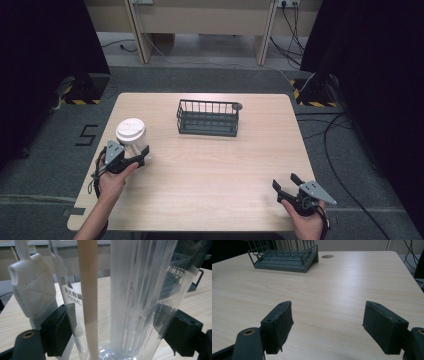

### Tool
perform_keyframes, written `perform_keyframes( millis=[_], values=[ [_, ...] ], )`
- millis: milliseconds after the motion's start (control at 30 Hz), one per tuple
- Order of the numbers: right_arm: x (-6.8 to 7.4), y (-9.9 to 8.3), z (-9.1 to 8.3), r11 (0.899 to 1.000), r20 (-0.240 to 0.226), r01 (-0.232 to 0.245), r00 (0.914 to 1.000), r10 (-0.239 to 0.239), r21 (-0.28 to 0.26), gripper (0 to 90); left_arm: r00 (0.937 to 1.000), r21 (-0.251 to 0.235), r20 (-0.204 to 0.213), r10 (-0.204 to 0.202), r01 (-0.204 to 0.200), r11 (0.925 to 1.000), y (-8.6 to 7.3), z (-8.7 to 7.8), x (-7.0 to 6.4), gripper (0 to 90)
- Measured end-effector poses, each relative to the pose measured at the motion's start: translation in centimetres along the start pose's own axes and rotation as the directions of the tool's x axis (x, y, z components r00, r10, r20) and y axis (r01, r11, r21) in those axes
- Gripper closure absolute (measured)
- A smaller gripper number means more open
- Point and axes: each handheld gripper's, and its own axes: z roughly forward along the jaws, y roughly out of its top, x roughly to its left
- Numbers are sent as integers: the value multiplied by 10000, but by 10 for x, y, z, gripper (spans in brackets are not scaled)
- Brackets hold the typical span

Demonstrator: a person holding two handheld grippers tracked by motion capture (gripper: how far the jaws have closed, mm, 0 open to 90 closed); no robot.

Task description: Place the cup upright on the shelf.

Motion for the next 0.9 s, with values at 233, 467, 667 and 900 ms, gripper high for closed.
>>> perform_keyframes(
  millis=[233, 467, 667, 900],
  values=[
    [0, 0, 0, 10000, -26, -70, 10000, 69, -13, 244, 9998, -94, 141, 118, -117, 9999, 8, 4, -8, 177],
    [0, 0, 0, 10000, -45, -91, 9999, 91, 10, 244, 9996, -167, 229, 164, -160, 9997, 14, 7, -12, 177],
    [0, 0, 0, 10000, -36, -97, 9999, 97, -1, 245, 9994, -208, 293, 171, -165, 9996, 17, 8, -15, 177],
    [0, 0, 0, 10000, -33, -93, 10000, 93, 6, 245, 9990, -260, 382, 210, -200, 9995, 22, 12, -20, 177]
  ],
)
